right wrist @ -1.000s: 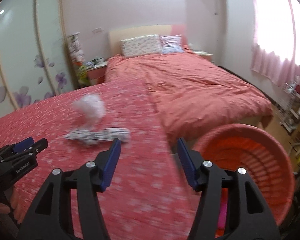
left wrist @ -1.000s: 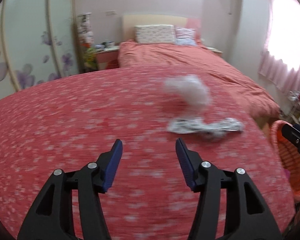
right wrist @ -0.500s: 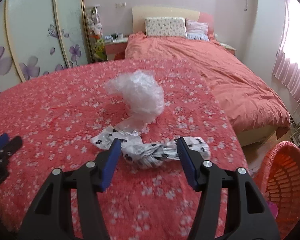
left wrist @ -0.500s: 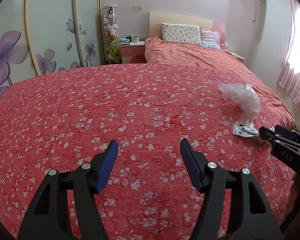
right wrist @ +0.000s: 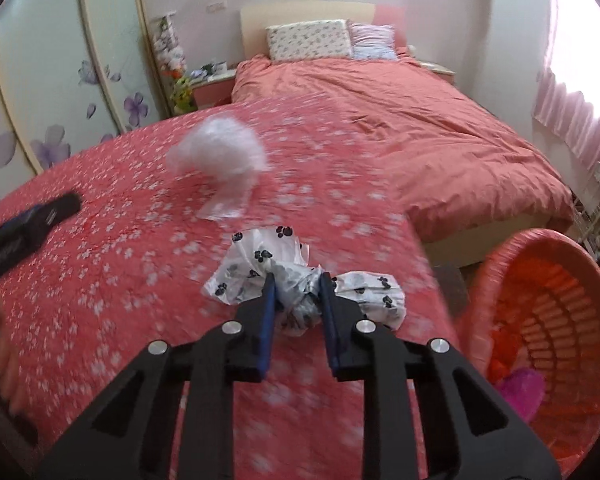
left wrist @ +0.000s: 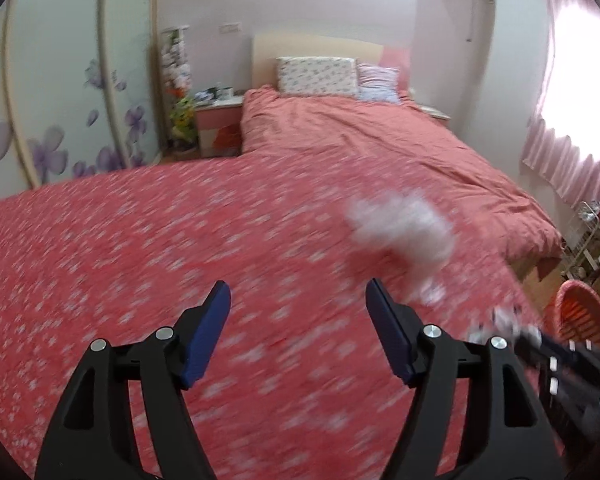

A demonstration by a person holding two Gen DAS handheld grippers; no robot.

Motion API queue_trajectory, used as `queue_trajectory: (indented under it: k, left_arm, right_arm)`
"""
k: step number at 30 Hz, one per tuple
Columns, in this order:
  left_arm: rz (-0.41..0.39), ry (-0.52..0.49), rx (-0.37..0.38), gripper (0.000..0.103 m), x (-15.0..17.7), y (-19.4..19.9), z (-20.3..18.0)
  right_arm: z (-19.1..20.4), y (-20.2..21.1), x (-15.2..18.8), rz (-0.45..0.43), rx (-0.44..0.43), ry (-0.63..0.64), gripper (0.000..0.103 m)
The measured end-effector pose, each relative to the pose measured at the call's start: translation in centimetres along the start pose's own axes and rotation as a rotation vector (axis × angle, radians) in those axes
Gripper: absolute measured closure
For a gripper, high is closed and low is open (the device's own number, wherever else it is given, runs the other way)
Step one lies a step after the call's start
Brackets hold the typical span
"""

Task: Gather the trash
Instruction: 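Grasp the white-black cloth with the right tool while the left tool grasps the clear bag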

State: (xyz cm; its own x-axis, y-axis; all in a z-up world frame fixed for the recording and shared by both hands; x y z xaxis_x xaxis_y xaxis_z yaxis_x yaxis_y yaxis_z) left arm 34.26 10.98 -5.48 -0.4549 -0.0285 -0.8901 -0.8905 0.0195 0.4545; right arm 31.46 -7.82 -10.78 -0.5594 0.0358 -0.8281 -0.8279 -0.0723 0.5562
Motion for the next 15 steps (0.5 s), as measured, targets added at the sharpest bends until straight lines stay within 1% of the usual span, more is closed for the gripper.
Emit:
queue_trajectory:
  k: [1,3,5,8,11,13,15]
  left_arm:
    - [-0.006,-0.014,0.017,0.032,-0.7,-0.7,-1.6]
    - [-0.013,-0.038,0.027,0.029,-1.7,-1.9,-4.0]
    - [-0.005,-0.05,0.038,0.025,-2.2,-3.2,-5.8]
    - [0.023,-0.064,0.009,0.025,-2.6,-6.1,-7.6]
    - [0.082,-0.076,-0.029,0.025,-1.5,-8.9,-8.4]
    - [0.12,-0.085,-0.038,0.025,-0.5,-10.1,-8.8]
    - [0.138,-0.094,-0.044,0.025,0.3,-10.7,-9.0]
  right_arm:
    - [-0.9,0.5,-0.1,-0.012,0.013,-0.005,0.081]
    - [-2.2,1.0,-0.5,-0.031,0.033,-0.01,0.081]
    - [-3.5,1.4,-0.9,-0.046,0.049,-0.015,0.081]
    - [-5.2,1.7,-1.2,-0.055,0.058,-0.044,0.081]
    - [-6.4,1.7,-0.8,-0.057,0.06,-0.071,0.081]
    - [-6.8,1.6,-0.7,-0.056,0.057,-0.081,0.081]
    - [-7.1,1.5,-0.5,-0.057,0.053,-0.088,0.081]
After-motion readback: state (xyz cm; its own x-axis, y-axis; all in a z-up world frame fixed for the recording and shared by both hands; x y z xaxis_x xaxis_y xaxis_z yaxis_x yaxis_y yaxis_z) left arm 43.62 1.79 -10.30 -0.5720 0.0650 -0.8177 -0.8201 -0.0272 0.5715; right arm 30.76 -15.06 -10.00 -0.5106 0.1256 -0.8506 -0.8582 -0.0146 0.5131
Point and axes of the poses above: each gripper's, at about its wrist camera, not at the fingertips, and y roughly against the way its jaws point, z to its left, x to its underside, the point moved 8 cm from there along -y, roughly the way its jaws point, and after that the axes turned 12 degrees about -z, right-handed, at the moved point
